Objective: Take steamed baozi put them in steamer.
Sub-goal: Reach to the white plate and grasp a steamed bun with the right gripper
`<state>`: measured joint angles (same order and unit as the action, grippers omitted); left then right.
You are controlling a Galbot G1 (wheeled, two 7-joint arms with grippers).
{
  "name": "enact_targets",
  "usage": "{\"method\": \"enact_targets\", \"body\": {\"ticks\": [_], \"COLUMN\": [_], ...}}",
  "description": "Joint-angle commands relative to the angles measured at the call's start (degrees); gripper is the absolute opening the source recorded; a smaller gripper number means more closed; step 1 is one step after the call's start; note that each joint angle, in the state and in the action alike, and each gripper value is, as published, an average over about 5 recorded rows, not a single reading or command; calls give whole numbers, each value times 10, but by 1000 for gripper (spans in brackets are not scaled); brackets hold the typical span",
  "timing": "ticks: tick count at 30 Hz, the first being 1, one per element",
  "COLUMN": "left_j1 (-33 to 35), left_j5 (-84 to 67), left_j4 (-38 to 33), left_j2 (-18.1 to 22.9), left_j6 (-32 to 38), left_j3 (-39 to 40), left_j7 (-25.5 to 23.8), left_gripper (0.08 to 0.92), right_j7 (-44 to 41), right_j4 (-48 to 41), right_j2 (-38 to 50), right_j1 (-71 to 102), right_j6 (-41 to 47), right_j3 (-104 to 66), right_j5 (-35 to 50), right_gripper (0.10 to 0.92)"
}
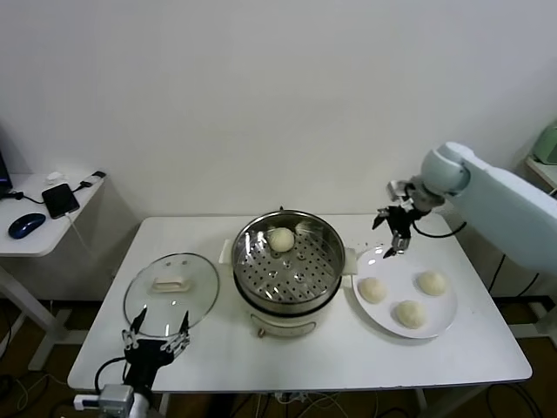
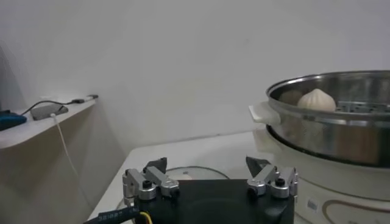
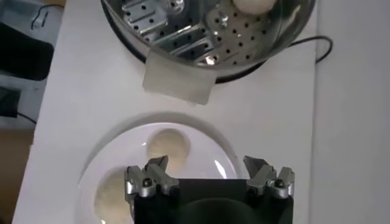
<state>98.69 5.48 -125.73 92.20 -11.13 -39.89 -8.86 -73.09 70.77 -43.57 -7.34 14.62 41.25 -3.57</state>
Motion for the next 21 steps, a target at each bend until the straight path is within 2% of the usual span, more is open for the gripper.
{"method": "enact_targets", "body": {"ticks": [1,10,21], "left_j1": [3,1,3], "left_j5": [-7,-8,-4], "left_j4": [0,-1,-1], "left_j2": [-2,-2,-1], "left_j6": [-2,-5,-5], "left_j3": [-3,-2,-1], "left_j7": [-2,-2,-1], "left_gripper": [823,823,823], "right_j7": [30,-9,32], "right_j4": [5,-17,-56], "right_j2": [-18,-33,-62], "right_j1": [156,171,177], "right_j6": [29,17,4], "right_j3": [-101,-105,-117], "right_j5": [-103,-118,-133], "right_gripper": [823,823,823]}}
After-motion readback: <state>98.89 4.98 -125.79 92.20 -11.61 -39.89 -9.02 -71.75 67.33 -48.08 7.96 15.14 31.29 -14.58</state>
